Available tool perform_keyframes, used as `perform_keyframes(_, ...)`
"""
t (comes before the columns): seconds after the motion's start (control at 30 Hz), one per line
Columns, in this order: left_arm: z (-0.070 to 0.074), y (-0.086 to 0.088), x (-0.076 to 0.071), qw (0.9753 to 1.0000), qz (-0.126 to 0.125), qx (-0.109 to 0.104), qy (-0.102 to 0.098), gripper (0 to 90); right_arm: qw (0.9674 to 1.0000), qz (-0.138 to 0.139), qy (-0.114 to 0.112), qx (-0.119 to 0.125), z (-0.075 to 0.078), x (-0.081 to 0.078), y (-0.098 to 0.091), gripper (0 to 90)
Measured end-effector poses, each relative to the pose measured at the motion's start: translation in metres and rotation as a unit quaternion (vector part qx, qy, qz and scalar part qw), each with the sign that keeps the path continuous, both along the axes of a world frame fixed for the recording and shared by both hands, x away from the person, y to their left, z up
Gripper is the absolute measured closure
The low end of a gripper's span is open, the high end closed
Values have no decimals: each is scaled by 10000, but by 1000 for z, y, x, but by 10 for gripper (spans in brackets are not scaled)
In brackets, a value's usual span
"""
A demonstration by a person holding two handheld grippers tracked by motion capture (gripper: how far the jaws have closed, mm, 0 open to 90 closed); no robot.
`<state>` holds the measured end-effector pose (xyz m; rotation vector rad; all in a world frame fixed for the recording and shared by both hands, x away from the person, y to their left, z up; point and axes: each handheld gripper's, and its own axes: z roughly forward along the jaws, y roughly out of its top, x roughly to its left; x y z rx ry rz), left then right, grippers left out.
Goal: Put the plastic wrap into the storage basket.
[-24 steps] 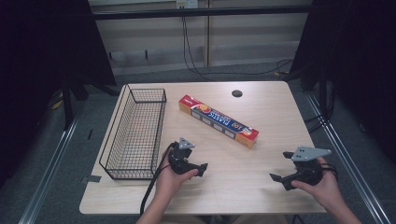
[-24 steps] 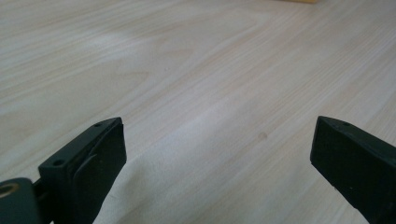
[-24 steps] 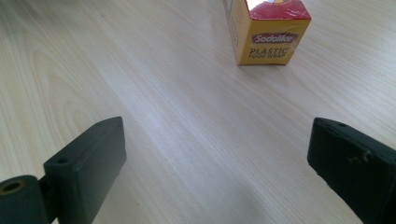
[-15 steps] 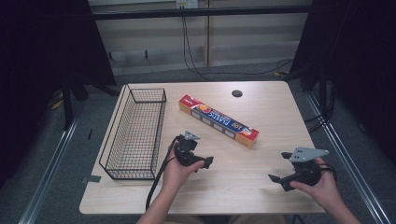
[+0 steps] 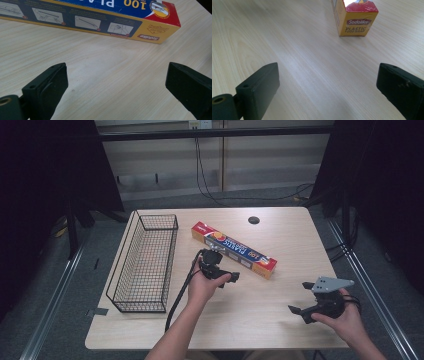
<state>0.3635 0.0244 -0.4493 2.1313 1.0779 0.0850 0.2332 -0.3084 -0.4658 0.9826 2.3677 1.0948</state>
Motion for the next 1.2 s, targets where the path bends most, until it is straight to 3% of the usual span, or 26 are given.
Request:
perform_keyframes(0.23, 1, 6, -9, 9999, -54, 64, -108, 42, 9999, -101, 52, 48, 3, 7, 6, 45)
perform_keyframes(0.37, 3, 7, -15, 9990, -141, 299, -296, 42, 9998, -148, 138, 91, 7, 15, 11, 46)
perform_keyframes(0.53, 5, 9, -23, 9985, -274, 273, -375, 40, 9998, -165, 134, 30, 11, 25, 16, 50)
perform_keyframes(0.6, 3, 10, -25, 9988, -269, 235, -348, 40, 9996, -190, 197, -7, 12, 31, 18, 51)
perform_keyframes(0.67, 2, 13, -28, 9982, -306, 360, -378, 41, 9994, -218, 281, 3, 12, 38, 19, 57)
perform_keyframes(0.83, -2, 21, -33, 9981, -323, 397, -345, 43, 9992, -214, 320, -90, 17, 56, 25, 60)
perform_keyframes(1.13, -5, 27, -42, 9983, -327, 328, -359, 45, 9987, -129, 430, -244, 22, 78, 40, 62)
perform_keyframes(1.2, -4, 27, -44, 9975, -447, 418, -348, 45, 9988, -95, 425, -232, 22, 85, 45, 62)
